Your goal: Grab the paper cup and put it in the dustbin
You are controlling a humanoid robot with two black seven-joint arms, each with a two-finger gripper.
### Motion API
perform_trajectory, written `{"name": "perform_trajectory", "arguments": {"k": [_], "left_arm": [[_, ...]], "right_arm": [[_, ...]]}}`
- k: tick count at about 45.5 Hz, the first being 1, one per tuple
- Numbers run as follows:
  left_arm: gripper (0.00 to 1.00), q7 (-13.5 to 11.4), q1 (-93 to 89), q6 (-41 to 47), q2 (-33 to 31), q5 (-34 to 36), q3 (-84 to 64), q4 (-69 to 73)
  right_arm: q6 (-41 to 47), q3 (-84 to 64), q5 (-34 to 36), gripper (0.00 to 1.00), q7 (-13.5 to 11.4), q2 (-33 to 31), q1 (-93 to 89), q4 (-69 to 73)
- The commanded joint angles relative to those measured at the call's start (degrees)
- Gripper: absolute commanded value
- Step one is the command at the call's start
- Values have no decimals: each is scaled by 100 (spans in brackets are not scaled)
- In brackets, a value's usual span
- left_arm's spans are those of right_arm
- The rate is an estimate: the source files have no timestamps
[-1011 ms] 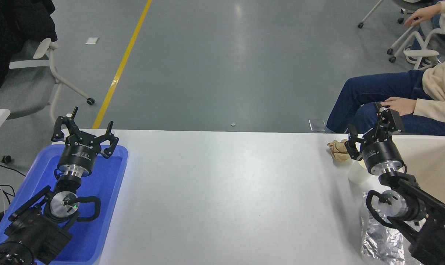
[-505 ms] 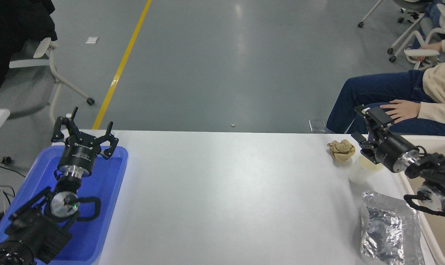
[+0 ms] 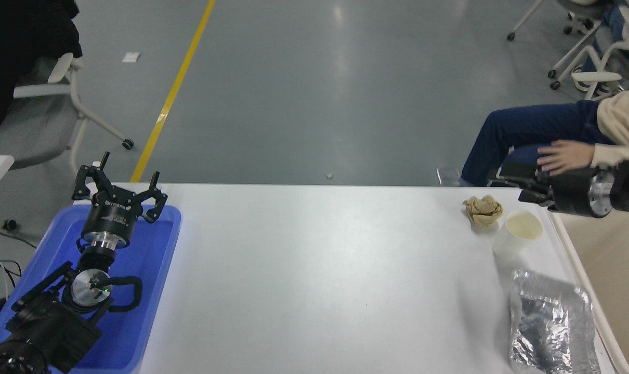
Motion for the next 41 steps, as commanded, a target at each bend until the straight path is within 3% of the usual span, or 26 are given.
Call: {"name": "perform_trajectory", "arguments": {"k": [1, 4, 9, 14, 17, 24, 25, 41], "left_arm": [[100, 1, -1, 0, 0, 4, 5, 0], [100, 1, -1, 0, 0, 4, 5, 0], [100, 1, -1, 0, 0, 4, 5, 0], [100, 1, -1, 9, 0, 4, 5, 0], [100, 1, -1, 18, 0, 4, 5, 0], [100, 1, -1, 27, 0, 4, 5, 0], [100, 1, -1, 27, 0, 4, -3, 0], [100, 1, -1, 26, 0, 4, -3, 0]], "right_arm": [[1937, -1137, -1008, 100, -23, 636, 1479, 274], [2386, -1111, -1343, 100, -23, 697, 1787, 283], [2414, -1067, -1669, 100, -49, 978, 2253, 301], [2414, -892, -1819, 100, -233, 1154, 2552, 301], [2414, -733, -1863, 100, -540, 1154, 2789, 301], [2414, -400, -1880, 100, -1612, 1154, 3289, 292], [2414, -399, -1863, 100, -1657, 1163, 3334, 292], [2414, -443, -1740, 100, -1658, 1190, 3299, 283]]}}
